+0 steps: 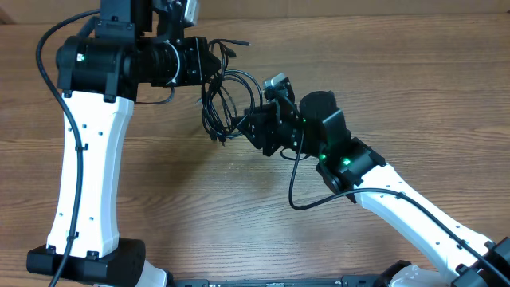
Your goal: Untangle cables
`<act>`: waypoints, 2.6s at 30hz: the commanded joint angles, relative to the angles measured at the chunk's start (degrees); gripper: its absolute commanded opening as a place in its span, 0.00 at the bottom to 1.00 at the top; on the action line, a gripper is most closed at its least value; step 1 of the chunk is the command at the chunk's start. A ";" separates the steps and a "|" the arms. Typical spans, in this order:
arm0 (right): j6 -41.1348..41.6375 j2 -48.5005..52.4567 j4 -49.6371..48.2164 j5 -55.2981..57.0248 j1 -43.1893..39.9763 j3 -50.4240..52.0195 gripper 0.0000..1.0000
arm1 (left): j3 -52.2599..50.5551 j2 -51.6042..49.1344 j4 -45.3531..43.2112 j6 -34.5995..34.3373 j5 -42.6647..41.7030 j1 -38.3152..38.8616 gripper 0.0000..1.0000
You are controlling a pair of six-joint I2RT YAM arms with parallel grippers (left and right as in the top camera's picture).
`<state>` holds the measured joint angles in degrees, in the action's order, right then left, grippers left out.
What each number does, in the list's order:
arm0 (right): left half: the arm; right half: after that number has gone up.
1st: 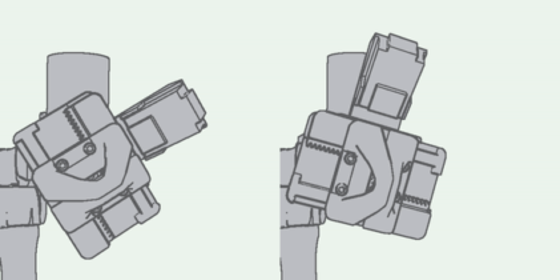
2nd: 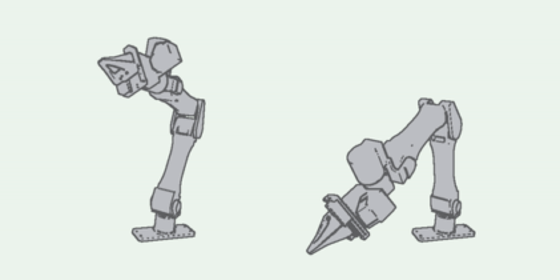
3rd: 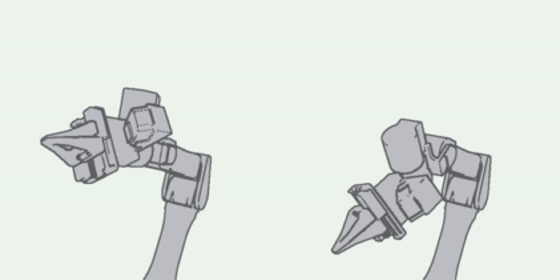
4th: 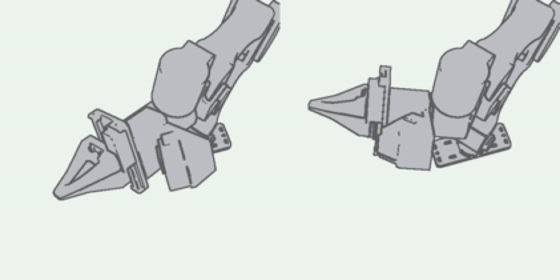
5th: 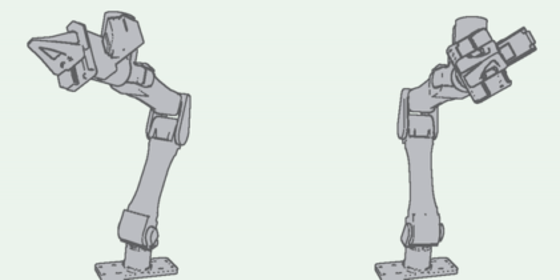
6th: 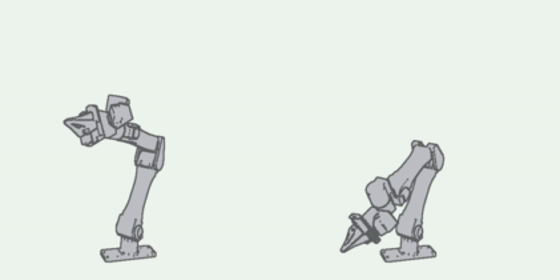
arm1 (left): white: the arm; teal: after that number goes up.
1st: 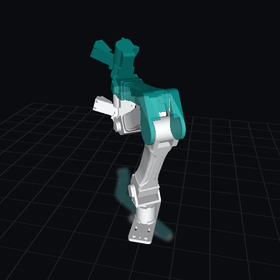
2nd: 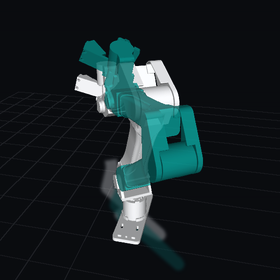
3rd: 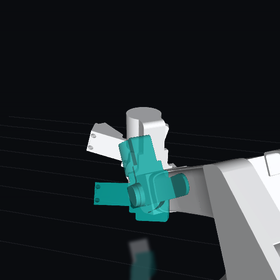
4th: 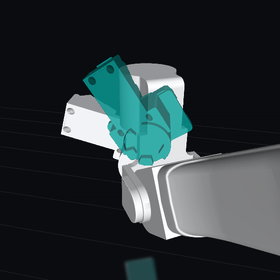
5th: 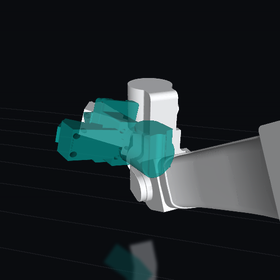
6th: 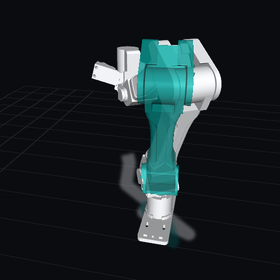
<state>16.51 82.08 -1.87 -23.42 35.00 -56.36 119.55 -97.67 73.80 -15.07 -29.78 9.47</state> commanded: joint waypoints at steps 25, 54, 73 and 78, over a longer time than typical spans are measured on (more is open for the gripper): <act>-8.04 -11.10 22.21 4.50 -31.15 -1.16 0.04 | 0.74 8.68 10.62 2.21 19.89 -8.31 0.04; -5.66 -17.55 28.74 5.05 -23.21 -21.73 0.04 | 0.72 10.36 9.44 1.09 25.75 -11.85 0.04; -6.49 -15.67 32.44 12.87 -16.26 -22.10 0.04 | 0.57 6.99 3.85 12.33 -6.27 -0.04 0.64; -6.51 -15.67 32.46 12.85 -16.26 -22.10 0.04 | 0.57 2.67 4.59 31.17 -7.74 7.02 0.80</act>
<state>10.39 66.87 31.29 -11.16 18.98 -77.12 119.55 -91.74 77.71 0.05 -32.05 13.06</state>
